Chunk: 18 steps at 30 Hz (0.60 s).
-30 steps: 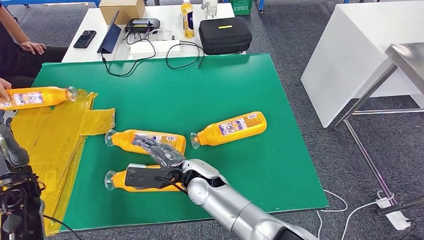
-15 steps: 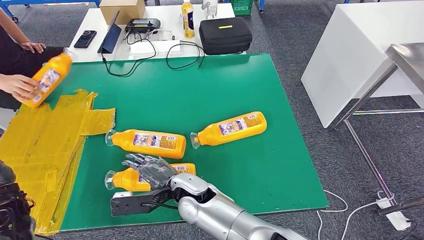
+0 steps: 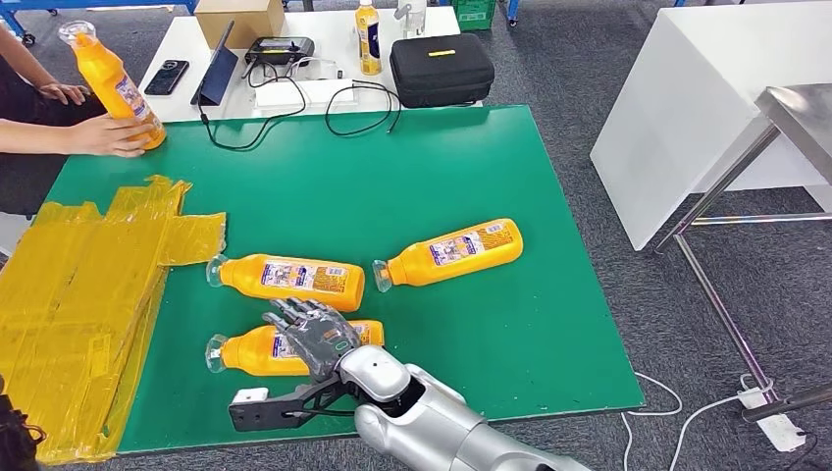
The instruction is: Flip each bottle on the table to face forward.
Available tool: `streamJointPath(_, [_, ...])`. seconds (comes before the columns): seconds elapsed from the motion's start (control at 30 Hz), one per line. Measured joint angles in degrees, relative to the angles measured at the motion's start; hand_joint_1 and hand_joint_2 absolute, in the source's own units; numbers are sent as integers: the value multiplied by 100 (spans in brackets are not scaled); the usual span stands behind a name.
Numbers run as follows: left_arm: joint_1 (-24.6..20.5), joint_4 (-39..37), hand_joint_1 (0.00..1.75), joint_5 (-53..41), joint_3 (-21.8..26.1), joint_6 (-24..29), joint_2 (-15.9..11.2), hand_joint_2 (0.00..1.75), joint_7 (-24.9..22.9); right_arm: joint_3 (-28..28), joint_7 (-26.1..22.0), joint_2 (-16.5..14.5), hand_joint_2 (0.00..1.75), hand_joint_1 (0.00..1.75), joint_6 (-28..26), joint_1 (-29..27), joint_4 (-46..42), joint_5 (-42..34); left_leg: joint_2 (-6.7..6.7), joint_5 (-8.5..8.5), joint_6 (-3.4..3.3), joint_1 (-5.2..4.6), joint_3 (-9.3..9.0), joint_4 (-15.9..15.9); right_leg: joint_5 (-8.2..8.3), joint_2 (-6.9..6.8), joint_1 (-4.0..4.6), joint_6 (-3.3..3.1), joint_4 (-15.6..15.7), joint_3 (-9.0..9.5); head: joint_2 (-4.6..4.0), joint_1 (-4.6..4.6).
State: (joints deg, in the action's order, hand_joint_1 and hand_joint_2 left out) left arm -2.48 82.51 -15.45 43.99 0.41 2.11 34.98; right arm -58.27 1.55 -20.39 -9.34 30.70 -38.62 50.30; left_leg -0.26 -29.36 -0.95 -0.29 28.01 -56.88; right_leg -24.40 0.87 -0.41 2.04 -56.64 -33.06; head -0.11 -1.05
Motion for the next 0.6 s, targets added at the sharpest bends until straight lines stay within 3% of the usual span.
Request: streamJointPath(0.6, [113,-2,0,67,144,-42,38,0,-1,178,370,108,175,0,403,-33,462,387,-1,0,0,0,1,0,0,-1,0,0,1,0,1,2])
